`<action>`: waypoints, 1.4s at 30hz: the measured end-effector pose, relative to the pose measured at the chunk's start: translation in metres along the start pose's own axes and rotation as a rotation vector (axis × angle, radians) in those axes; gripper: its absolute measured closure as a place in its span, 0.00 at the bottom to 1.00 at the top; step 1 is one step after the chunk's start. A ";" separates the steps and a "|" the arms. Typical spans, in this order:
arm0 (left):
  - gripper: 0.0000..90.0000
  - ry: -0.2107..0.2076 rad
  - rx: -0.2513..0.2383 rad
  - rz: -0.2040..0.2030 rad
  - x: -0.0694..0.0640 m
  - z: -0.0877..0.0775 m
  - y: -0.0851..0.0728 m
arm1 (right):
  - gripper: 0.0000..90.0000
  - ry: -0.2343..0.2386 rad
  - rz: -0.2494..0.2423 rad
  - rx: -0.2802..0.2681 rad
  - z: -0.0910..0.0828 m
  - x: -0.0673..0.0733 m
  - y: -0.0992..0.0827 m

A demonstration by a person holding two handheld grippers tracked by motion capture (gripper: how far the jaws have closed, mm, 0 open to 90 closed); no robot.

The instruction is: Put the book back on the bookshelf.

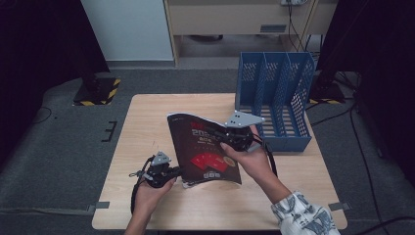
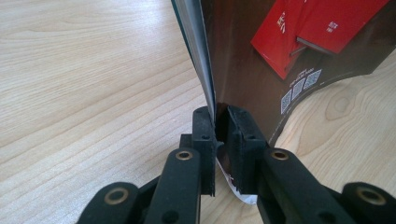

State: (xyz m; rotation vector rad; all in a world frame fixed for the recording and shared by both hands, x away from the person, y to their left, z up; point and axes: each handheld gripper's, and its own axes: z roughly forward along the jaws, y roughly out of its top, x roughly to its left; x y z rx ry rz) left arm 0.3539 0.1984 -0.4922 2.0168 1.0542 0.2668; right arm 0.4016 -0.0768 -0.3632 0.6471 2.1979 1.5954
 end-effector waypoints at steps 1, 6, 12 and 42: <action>0.91 0.000 -0.001 -0.001 0.000 0.000 0.000 | 0.97 -0.002 -0.001 0.000 0.000 0.000 0.000; 0.90 -0.008 -0.010 -0.013 0.001 0.000 -0.001 | 0.97 -0.004 -0.005 0.004 -0.001 0.001 0.003; 0.87 0.002 -0.013 -0.016 0.002 0.001 -0.002 | 0.97 -0.003 -0.011 0.001 -0.001 0.003 0.003; 0.08 0.204 -0.027 -0.144 0.025 0.001 -0.013 | 0.97 -0.026 -0.011 -0.011 -0.005 0.000 0.024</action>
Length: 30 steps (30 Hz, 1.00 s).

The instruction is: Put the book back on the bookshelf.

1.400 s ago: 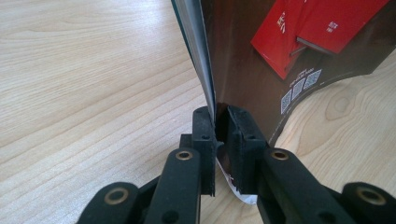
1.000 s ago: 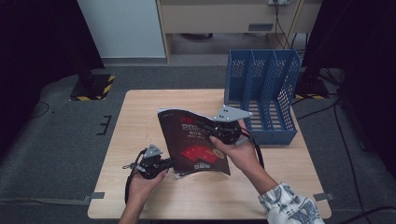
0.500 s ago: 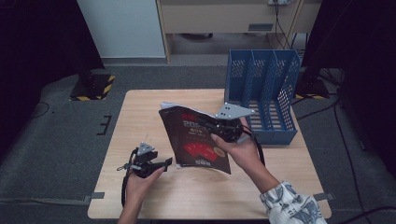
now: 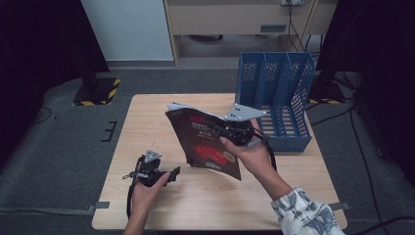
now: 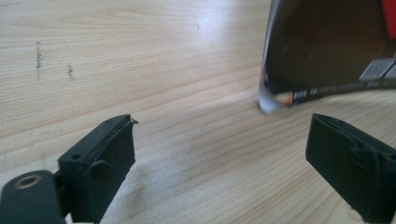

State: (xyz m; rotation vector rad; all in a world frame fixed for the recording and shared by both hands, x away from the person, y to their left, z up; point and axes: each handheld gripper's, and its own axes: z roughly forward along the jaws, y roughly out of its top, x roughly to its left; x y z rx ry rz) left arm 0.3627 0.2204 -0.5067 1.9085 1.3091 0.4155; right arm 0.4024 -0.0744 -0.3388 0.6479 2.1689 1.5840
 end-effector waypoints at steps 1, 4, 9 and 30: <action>0.08 0.004 0.002 -0.002 0.001 0.001 -0.001 | 0.97 -0.001 0.000 -0.002 0.000 0.000 0.001; 0.08 0.024 0.015 -0.004 0.003 0.003 -0.003 | 0.97 -0.005 0.006 -0.001 0.002 -0.001 0.006; 0.08 0.053 0.026 -0.009 0.008 0.003 -0.005 | 0.97 -0.018 0.010 -0.003 0.003 -0.004 0.014; 0.08 0.108 0.101 0.018 0.009 0.013 -0.013 | 0.97 -0.033 0.045 -0.022 -0.005 -0.014 0.037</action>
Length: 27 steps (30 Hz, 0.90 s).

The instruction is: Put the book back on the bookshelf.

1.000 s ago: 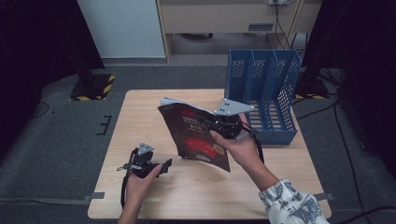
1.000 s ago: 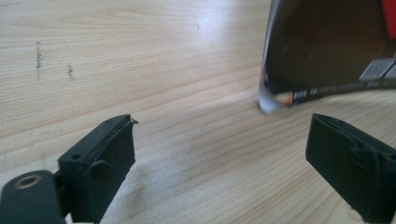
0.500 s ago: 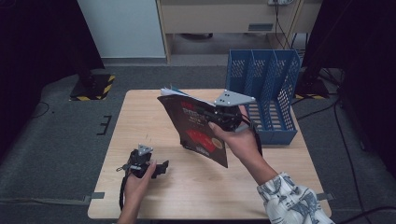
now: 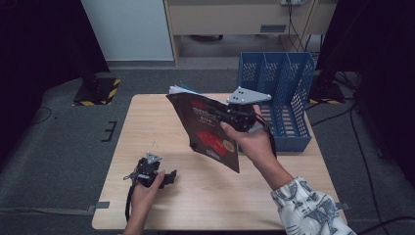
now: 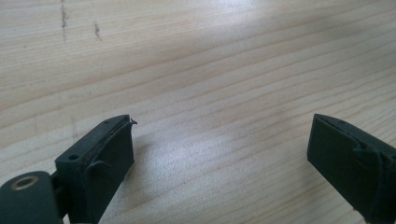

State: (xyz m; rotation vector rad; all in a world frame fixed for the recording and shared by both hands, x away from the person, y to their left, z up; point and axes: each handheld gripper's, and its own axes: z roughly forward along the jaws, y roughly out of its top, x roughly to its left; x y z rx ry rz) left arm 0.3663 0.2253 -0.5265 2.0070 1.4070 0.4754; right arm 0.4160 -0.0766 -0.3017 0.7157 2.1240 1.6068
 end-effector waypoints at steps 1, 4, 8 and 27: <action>0.08 0.000 0.003 0.001 0.000 0.000 0.000 | 0.97 -0.001 0.003 0.000 -0.001 -0.001 0.001; 0.07 0.001 0.008 -0.001 0.000 0.001 -0.001 | 0.97 -0.006 0.004 -0.003 -0.004 -0.003 0.007; 0.07 0.003 0.007 -0.003 0.000 0.002 -0.001 | 0.97 -0.012 0.005 -0.005 -0.008 -0.006 0.014; 0.02 0.047 -0.014 0.045 -0.007 0.007 -0.006 | 0.97 -0.011 0.025 -0.028 -0.022 -0.015 0.042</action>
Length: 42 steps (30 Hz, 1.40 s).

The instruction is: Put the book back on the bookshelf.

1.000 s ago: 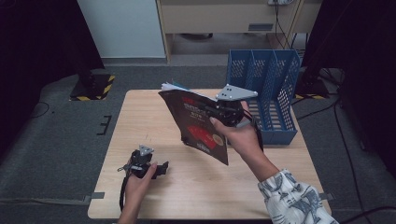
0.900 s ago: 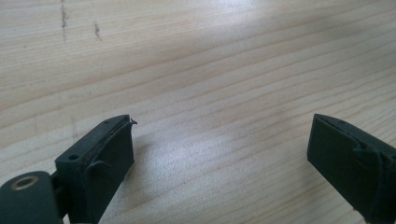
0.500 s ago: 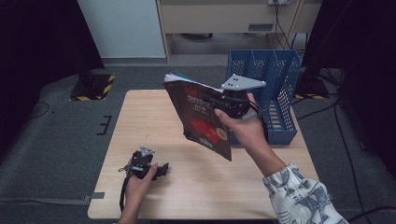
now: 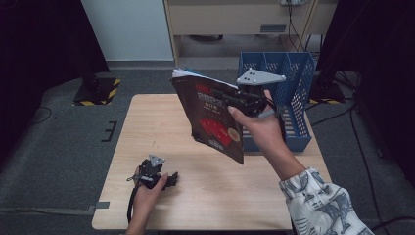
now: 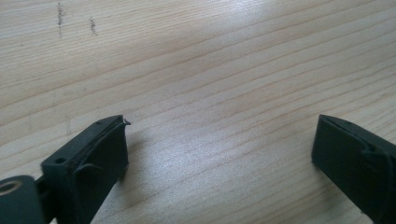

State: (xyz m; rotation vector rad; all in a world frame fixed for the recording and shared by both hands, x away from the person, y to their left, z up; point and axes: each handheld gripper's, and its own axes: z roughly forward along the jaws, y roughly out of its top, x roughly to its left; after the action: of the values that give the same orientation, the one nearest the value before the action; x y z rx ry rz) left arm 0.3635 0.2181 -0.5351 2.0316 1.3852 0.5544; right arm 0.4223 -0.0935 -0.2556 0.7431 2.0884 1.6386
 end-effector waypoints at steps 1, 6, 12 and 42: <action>0.01 0.003 -0.005 -0.001 0.000 0.000 -0.001 | 0.97 -0.001 0.002 -0.001 -0.001 -0.001 0.001; 0.00 -0.003 -0.015 0.000 -0.001 0.001 -0.002 | 0.97 -0.011 0.006 -0.004 -0.004 -0.006 0.008; 0.00 -0.003 -0.015 0.000 -0.001 0.001 -0.002 | 0.97 -0.021 0.016 -0.011 -0.011 -0.014 0.015; 0.00 -0.020 -0.013 0.020 -0.003 0.002 -0.001 | 0.97 -0.142 0.079 -0.022 -0.053 -0.069 0.009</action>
State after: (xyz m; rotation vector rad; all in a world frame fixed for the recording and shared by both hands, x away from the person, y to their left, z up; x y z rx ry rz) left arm 0.3631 0.2154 -0.5371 2.0368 1.3473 0.5489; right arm 0.4462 -0.1752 -0.2355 0.9180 1.9625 1.5971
